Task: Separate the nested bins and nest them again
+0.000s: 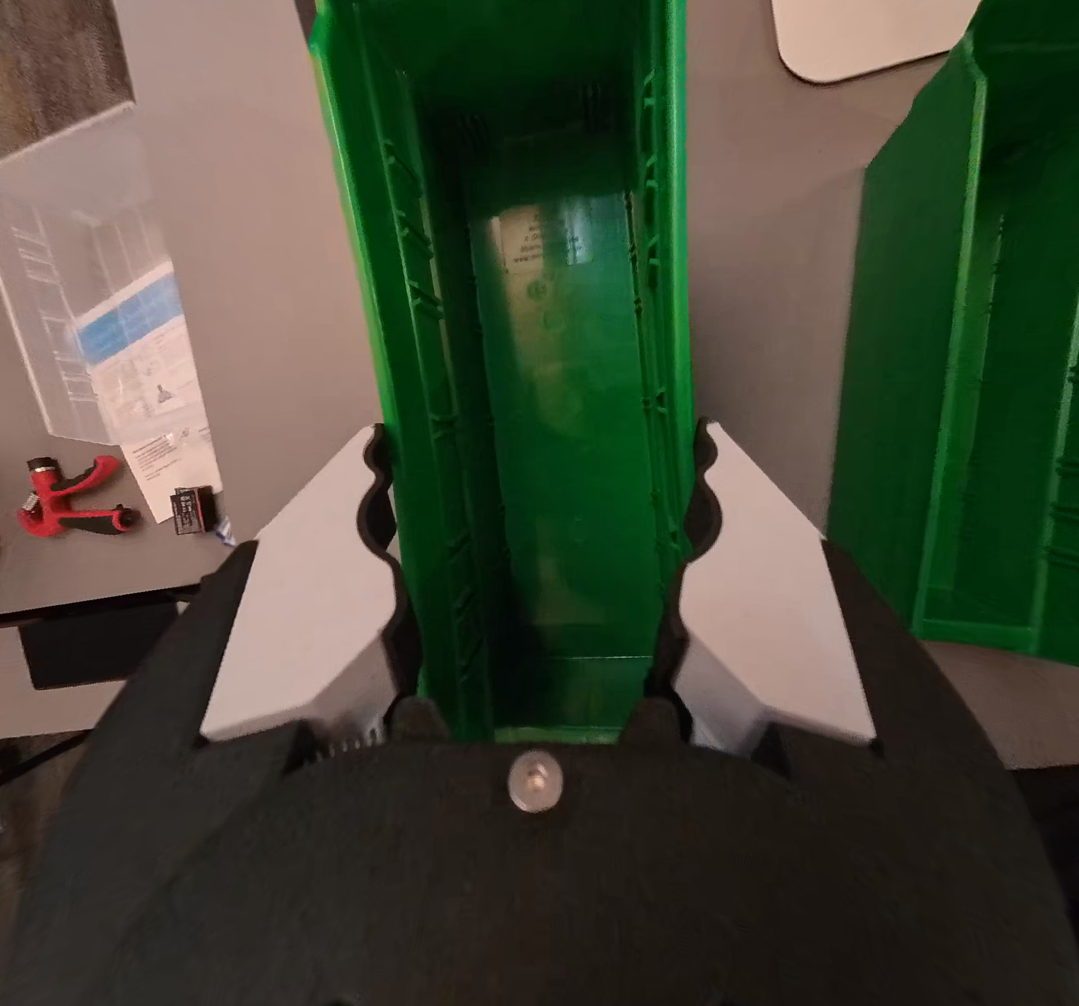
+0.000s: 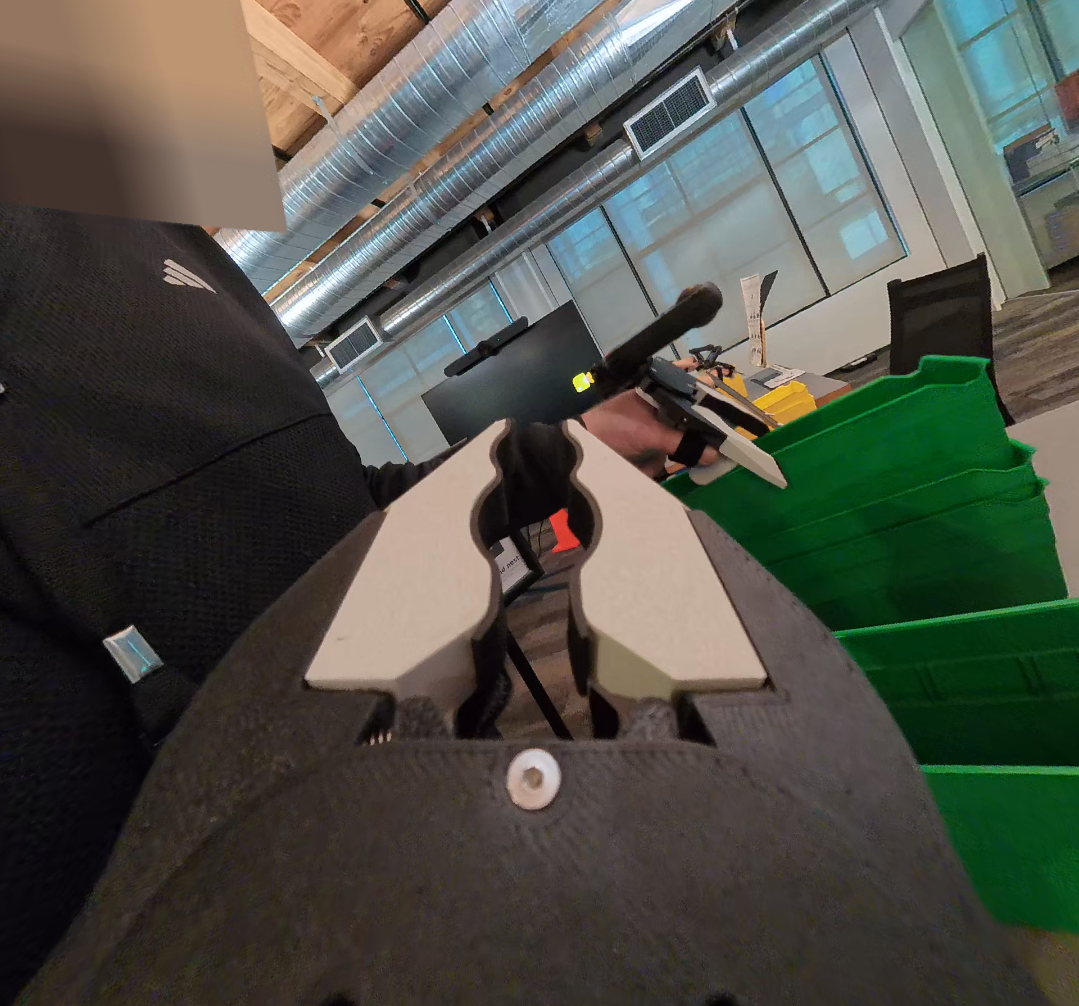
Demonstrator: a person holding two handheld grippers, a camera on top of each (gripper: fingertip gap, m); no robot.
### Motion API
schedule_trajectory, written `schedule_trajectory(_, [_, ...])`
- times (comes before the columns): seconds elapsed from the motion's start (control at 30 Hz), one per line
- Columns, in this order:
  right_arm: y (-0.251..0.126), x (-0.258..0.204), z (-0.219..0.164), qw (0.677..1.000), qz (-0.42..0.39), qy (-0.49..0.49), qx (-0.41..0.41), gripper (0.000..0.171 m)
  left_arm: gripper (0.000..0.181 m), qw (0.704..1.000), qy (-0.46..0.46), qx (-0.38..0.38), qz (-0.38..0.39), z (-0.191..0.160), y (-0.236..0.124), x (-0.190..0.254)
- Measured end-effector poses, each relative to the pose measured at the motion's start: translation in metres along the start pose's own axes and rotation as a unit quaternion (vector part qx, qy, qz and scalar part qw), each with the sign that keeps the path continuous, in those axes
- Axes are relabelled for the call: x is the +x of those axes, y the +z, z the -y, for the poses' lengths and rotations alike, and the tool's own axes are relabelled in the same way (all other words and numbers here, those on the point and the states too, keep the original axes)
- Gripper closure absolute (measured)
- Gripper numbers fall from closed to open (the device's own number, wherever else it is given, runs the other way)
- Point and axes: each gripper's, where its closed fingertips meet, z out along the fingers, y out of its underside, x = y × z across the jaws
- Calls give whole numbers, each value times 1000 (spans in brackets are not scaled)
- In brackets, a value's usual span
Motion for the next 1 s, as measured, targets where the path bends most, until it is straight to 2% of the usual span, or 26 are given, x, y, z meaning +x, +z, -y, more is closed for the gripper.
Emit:
schedule_trajectory(0.33, [-15,15,2,999,-42,-7,-7,158,83,998,22,43,25,34,-54,-4])
schedule_trajectory(0.47, [-31,48,-6,987,-152,-22,-49,154,84,995,53,87,7,66,-86,25])
schedule_trajectory(0.57, [-45,73,-11,968,-238,-26,-79,146,83,989,81,116,-38,91,-101,71])
schedule_trajectory(0.67, [-54,83,-6,950,-295,-44,-90,131,83,979,104,135,-108,112,-103,139])
schedule_trajectory(0.77, [-66,86,12,936,-344,-58,-51,120,82,967,137,128,-174,120,-90,214])
schedule_trajectory(0.83, [-79,88,20,925,-376,-49,-27,119,82,957,173,125,-199,122,-77,261])
schedule_trajectory(1.0, [-132,96,12,886,-460,-48,-35,120,82,937,209,96,-263,115,-44,351])
